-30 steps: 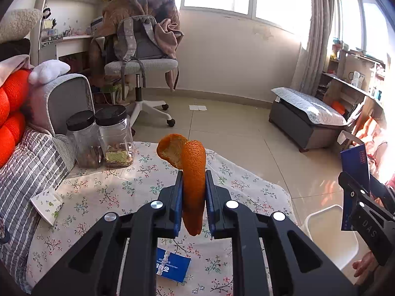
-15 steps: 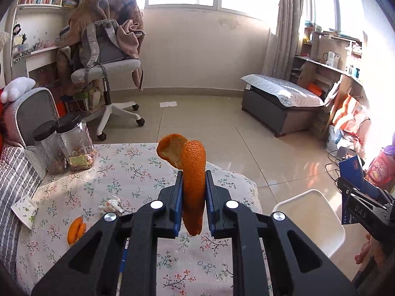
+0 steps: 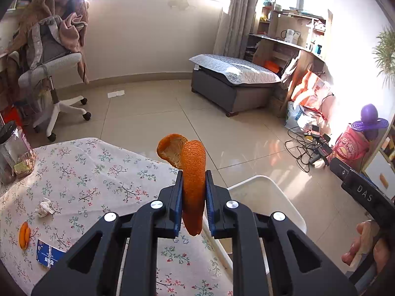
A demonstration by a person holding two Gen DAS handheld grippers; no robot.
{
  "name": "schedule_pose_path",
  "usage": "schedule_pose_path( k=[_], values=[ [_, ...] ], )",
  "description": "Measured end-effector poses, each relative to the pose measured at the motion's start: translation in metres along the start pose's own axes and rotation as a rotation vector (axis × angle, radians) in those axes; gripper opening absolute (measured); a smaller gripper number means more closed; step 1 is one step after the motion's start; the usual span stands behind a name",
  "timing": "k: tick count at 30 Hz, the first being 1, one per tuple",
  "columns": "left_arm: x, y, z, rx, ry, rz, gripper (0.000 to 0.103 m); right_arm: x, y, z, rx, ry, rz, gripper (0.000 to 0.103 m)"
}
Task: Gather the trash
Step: 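Drop the blue box into the bin with the right gripper while the left gripper drops the orange peel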
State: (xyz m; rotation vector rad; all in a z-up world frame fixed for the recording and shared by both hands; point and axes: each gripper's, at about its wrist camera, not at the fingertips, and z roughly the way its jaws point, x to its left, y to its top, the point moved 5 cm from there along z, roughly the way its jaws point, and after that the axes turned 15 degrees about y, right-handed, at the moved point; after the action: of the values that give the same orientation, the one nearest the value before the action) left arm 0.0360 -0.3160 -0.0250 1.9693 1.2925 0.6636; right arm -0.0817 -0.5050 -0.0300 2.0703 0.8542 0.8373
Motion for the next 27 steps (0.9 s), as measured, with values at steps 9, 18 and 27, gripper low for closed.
schedule_pose_path(
  k=[9, 18, 27],
  values=[
    [-0.076, 0.001, 0.012, 0.043, -0.129, 0.066, 0.018, -0.046, 0.009, -0.018, -0.090, -0.113, 0.094, 0.096],
    [-0.111, -0.010, 0.029, 0.128, -0.199, 0.086, 0.031, -0.080, 0.011, -0.021, -0.116, -0.190, 0.160, 0.096],
    [-0.090, -0.010, 0.021, 0.080, -0.102, 0.085, 0.074, -0.059, 0.008, -0.015, -0.095, -0.184, 0.085, 0.096]
  ],
)
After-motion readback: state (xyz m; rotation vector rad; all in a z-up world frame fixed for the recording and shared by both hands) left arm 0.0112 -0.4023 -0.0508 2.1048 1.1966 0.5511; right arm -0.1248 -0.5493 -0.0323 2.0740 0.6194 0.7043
